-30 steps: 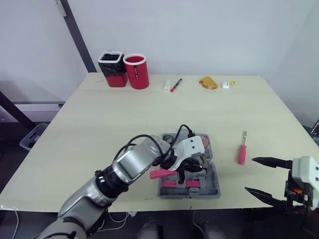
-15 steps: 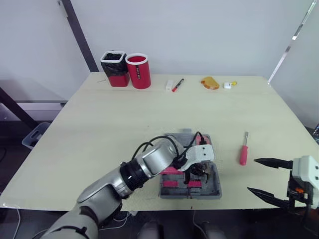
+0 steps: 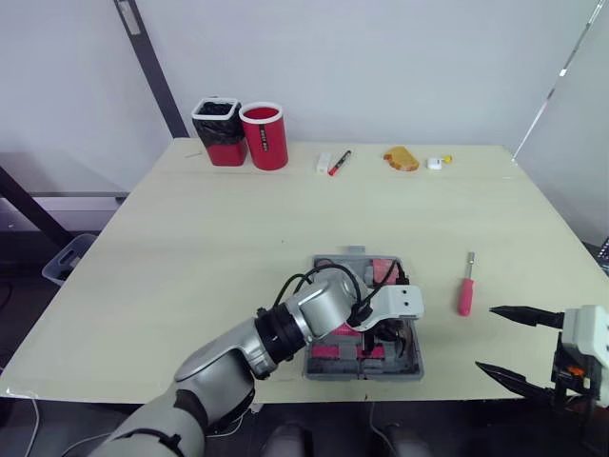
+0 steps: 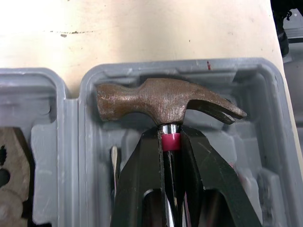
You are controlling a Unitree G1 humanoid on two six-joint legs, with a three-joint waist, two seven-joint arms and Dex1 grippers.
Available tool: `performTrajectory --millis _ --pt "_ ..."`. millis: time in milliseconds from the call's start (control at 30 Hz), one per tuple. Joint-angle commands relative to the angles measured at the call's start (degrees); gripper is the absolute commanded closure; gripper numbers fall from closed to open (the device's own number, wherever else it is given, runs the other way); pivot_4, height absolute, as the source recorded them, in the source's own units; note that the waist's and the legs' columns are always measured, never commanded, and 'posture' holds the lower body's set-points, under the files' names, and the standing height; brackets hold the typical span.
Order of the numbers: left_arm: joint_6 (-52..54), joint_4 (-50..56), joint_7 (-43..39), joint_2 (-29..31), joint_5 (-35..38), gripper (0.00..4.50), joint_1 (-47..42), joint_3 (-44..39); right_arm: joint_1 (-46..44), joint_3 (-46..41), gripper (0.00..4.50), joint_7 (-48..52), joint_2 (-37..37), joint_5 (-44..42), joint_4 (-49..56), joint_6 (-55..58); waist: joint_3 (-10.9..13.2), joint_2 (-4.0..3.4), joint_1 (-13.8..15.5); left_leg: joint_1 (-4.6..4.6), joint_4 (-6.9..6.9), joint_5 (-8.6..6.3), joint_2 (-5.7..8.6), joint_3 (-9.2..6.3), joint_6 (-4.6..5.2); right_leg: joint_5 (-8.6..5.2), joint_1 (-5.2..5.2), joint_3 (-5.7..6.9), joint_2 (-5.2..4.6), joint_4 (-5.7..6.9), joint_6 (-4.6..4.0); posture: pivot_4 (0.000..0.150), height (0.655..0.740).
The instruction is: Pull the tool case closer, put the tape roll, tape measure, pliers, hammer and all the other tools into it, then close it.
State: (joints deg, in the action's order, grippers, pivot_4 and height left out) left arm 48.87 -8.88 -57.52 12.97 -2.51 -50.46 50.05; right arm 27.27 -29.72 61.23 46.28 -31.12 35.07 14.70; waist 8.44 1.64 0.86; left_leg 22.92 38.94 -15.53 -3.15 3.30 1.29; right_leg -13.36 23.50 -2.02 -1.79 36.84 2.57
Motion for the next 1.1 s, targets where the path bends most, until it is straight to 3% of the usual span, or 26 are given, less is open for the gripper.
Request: performTrajectory --millis 33,333,500,667,833,1033,1100 --pt "1.8 -0.2 -0.1 -2.0 -0.2 4.46 -1.0 -0.8 0.6 -1.9 0.00 -0.3 -0.5 0.0 1.9 -1.3 0.0 -0.02 0.0 0.00 0.00 0.00 0.00 0.00 0.00 0.00 0.00 0.00 0.00 0.00 0.01 0.150 0.7400" --pt "3.6 -0.4 -0.5 -1.9 -0.3 4.46 -1.0 -1.2 0.9 -1.6 0.00 -0.7 -0.9 0.6 2.1 -1.6 0.0 -0.02 0.0 0.00 0.01 0.00 0.04 -0.05 0.01 -0.02 -0.01 -0.06 0.00 0.00 0.02 0.150 0.7400" --pt "1.8 -0.2 -0.1 -1.0 -0.6 2.27 -1.7 -2.9 1.1 -1.1 0.00 -1.1 -1.4 0.9 2.3 -1.7 0.0 -0.02 0.0 0.00 0.01 0.00 0.04 -0.05 0.01 -0.01 -0.01 -0.07 0.00 0.00 0.02 0.150 0.7400" --pt "-0.7 4.0 -3.2 2.3 1.9 2.27 -1.7 -6.4 1.5 -1.0 0.00 -1.3 -1.8 1.0 2.6 -1.8 0.0 -0.06 -0.1 -0.01 0.01 0.00 0.02 -0.08 0.01 -0.01 0.00 -0.09 0.05 0.01 0.01 0.150 0.7400" --pt "-5.0 6.5 -7.3 4.3 10.4 2.27 2.9 -16.8 1.5 -0.7 0.00 -1.9 -2.0 1.2 2.6 -2.0 0.0 -0.07 0.0 -0.02 0.01 0.00 0.01 -0.11 0.01 0.00 0.00 -0.13 0.03 0.01 0.00 0.150 0.7400" --pt "-21.0 4.4 -10.8 7.4 14.1 2.27 12.1 -23.3 1.0 -0.3 0.00 -2.3 -2.3 0.5 2.3 -1.7 -0.1 -0.11 -0.1 -0.04 0.01 0.00 0.01 -0.24 0.01 0.01 -0.01 -0.13 0.04 0.02 -0.01 0.150 0.7400" --pt "-24.8 3.1 -11.4 7.8 14.4 3.06 14.2 -24.5 1.0 -0.2 0.00 -2.2 -2.4 0.7 2.3 -1.7 -0.1 -0.12 -0.1 -0.05 0.01 0.00 0.01 -0.24 0.01 0.01 -0.01 -0.13 0.05 0.03 -0.01 0.150 0.7400"
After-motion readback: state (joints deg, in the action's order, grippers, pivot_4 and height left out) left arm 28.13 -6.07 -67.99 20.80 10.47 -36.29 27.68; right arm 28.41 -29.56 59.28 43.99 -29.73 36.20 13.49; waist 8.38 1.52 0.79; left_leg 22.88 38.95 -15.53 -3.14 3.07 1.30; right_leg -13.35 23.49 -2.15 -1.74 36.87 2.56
